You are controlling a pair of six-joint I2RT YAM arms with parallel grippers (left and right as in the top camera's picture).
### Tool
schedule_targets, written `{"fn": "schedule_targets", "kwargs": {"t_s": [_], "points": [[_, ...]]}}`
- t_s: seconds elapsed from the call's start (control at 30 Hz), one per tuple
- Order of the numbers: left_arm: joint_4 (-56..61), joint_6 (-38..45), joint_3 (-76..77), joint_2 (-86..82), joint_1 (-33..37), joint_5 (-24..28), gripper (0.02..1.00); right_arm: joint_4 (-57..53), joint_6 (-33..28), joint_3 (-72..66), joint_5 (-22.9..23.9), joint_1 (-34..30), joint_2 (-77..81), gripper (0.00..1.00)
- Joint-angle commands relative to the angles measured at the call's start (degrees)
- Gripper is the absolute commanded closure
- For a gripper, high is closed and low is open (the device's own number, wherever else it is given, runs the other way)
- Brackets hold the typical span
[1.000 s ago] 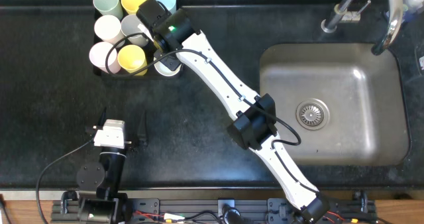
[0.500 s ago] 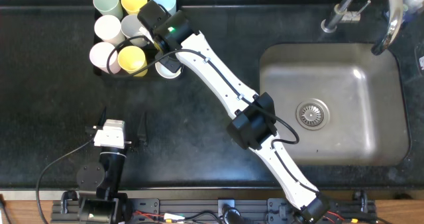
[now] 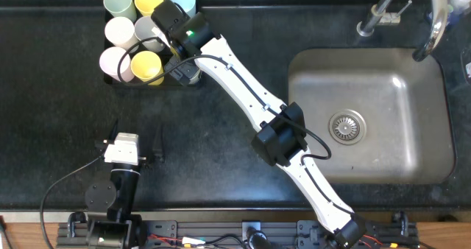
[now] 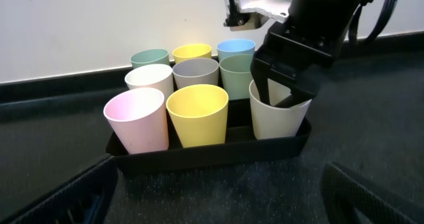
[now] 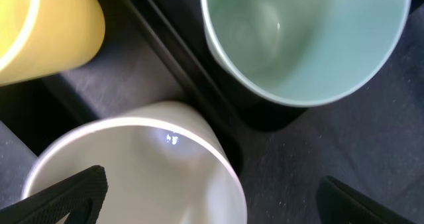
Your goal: Store Cups
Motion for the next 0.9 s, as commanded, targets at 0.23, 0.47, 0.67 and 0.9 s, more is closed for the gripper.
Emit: {"fn": "schedule_targets", "kwargs": {"t_s": [0.23, 0.47, 0.67, 0.9], "points": [[-0.28, 1.07, -0.04, -0.48, -0.04, 0.11, 0.020, 3.69, 8.57, 8.61, 5.99, -3.80, -4.68, 0.003], [-0.28, 1.09, -0.07, -0.48, -0.04, 0.11, 0.020, -4.72, 15.43, 14.12, 8.66, -13.49, -15.08, 0.003], [-0.26, 1.07, -0.07, -0.48, -0.04, 0.11, 0.020, -16.02, 15.82, 9.29, 12.63, -27.28, -26.25, 0.003], [-0.26, 1.07, -0.04, -0.48, -0.04, 0.11, 0.020, -15.19, 16.96, -26.69, 7.98, -32.68, -49.68, 0.003]]}}
